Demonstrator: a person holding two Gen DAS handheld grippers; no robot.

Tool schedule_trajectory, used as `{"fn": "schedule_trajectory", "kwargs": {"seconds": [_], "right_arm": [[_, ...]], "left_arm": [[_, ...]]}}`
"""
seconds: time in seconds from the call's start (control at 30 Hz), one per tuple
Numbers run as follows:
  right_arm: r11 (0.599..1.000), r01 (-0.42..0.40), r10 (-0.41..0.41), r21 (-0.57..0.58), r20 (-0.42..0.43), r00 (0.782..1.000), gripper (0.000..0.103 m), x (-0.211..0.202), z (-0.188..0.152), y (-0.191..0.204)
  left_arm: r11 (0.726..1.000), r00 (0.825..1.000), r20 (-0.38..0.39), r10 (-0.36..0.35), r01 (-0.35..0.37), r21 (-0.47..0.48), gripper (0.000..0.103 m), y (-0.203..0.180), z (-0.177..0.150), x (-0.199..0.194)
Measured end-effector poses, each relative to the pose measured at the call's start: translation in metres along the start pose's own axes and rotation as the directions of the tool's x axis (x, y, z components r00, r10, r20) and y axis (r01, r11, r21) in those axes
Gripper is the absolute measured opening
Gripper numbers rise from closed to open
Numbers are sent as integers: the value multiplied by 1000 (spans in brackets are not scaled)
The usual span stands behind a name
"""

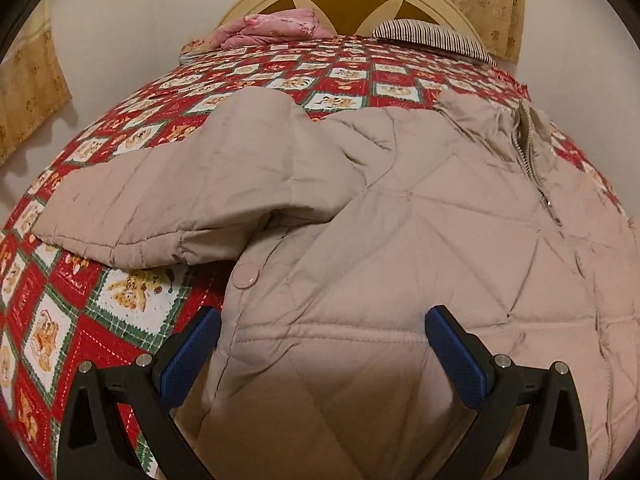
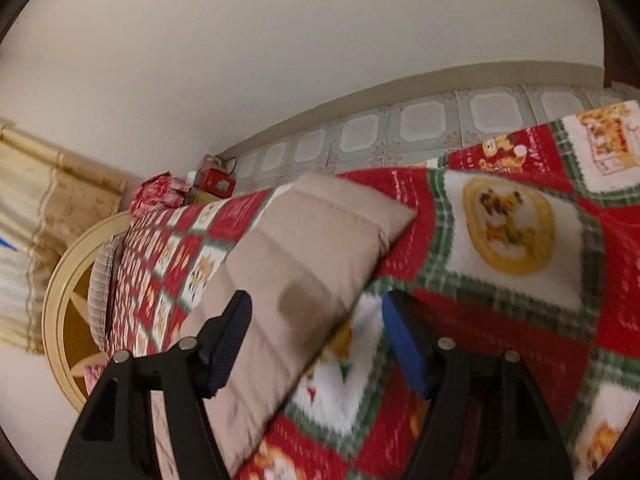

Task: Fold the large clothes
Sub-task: 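Grasp the jacket sleeve with the right tool and fold it across the body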

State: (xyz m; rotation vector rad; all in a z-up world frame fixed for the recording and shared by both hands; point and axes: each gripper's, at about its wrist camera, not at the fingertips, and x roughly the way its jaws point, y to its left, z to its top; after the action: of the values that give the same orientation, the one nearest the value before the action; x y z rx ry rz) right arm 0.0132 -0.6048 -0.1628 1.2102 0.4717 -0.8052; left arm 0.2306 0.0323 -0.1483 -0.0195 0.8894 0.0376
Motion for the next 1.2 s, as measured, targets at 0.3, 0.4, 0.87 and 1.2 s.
{"fn": "schedule_trajectory", "kwargs": {"seconds": [0.3,0.4,0.87,1.2], "right_arm": [[990,-22,24,-137,17,1000,11,-6,6,8],[966,-99,119,-237,72,990,10,-42,4,28],[757,-291,328,-585,-45,944,8,-160,-101,170],[947,-164,175,-277,16,984,102,-106,-44,73]], "left_arm": [[1000,1000,-6,9,-9,6,102,0,0,3],[1000,1000,-8,5,-5,3,102,0,1,4],[999,999,-6,-33,33,-21,102,8,-1,2],[997,998,-16,-66,65,-46,102,13,-1,4]]}}
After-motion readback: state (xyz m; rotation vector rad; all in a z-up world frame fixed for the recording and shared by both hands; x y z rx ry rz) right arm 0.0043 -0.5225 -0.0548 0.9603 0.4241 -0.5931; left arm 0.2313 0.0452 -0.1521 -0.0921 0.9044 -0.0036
